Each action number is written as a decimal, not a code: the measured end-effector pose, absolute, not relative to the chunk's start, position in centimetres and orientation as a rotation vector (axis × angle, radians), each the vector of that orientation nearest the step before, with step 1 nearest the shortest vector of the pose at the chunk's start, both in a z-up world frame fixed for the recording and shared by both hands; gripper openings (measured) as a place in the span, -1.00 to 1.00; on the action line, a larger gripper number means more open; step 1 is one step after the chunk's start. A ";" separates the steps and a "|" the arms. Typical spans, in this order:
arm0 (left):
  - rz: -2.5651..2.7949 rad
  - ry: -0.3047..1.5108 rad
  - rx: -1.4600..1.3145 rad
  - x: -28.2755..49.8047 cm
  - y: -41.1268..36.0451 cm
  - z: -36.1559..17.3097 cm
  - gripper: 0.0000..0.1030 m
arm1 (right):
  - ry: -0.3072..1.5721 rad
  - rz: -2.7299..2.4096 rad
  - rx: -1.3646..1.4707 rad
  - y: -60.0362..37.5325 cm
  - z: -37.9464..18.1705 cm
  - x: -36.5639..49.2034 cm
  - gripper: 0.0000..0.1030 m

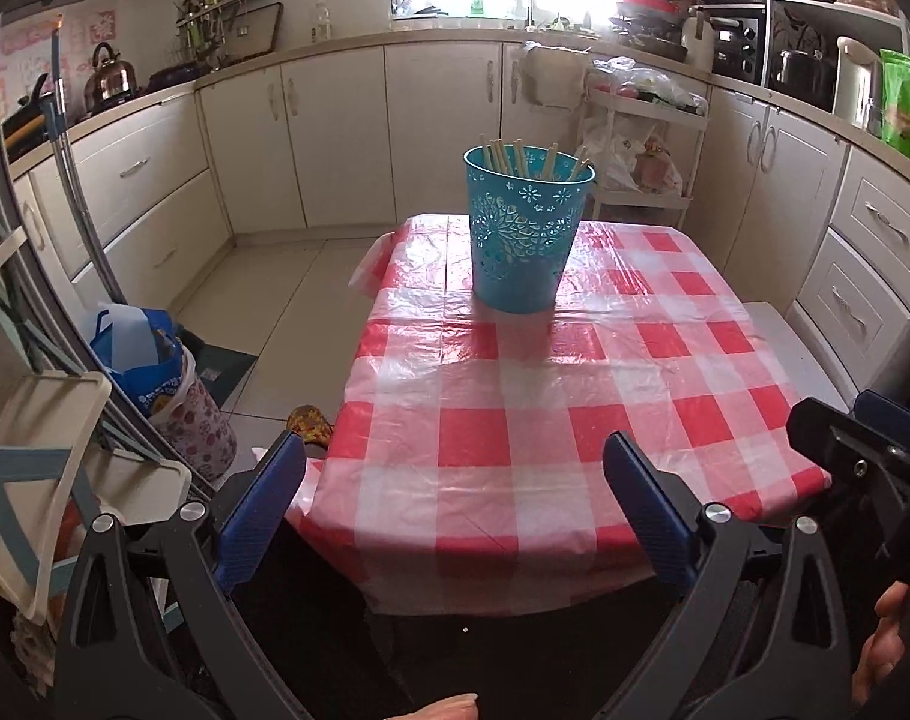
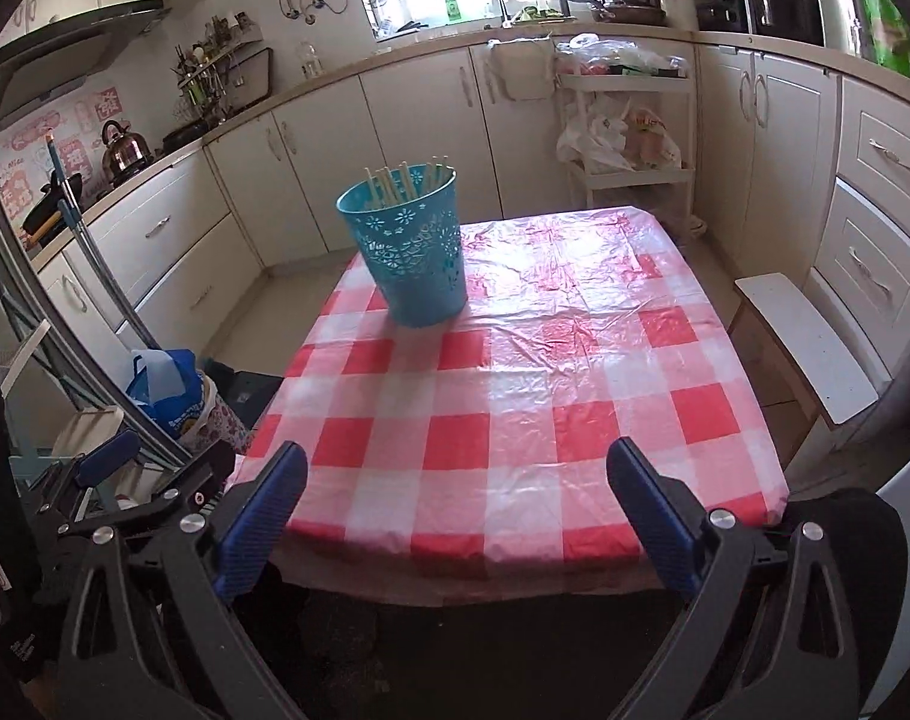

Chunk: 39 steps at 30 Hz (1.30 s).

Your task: Organize utensils

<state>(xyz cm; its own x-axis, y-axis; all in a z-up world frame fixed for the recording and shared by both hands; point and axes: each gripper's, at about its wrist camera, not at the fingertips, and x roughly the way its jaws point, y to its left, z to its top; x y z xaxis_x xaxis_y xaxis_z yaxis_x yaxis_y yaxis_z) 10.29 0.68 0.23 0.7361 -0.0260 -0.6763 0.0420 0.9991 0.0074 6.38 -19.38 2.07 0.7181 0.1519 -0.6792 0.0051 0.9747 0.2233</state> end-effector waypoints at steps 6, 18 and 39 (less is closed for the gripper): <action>-0.027 0.731 0.005 5.9 1.9 1.8 0.85 | 0.749 0.084 0.166 -17.8 3.8 2.4 0.86; -0.013 0.802 0.067 3.8 2.9 1.6 0.85 | 0.714 0.068 0.209 -15.2 4.1 -0.1 0.86; -0.046 0.752 0.124 2.5 0.2 3.9 0.85 | 0.653 0.037 0.247 -18.7 4.0 -3.5 0.86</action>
<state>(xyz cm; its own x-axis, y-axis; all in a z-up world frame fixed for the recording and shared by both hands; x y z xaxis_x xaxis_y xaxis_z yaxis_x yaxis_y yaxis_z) 2.46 0.18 3.91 0.7295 0.0030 -0.6839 0.0856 0.9917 0.0957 -3.47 -18.66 3.96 0.7946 0.1117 -0.5967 0.0431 0.9701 0.2389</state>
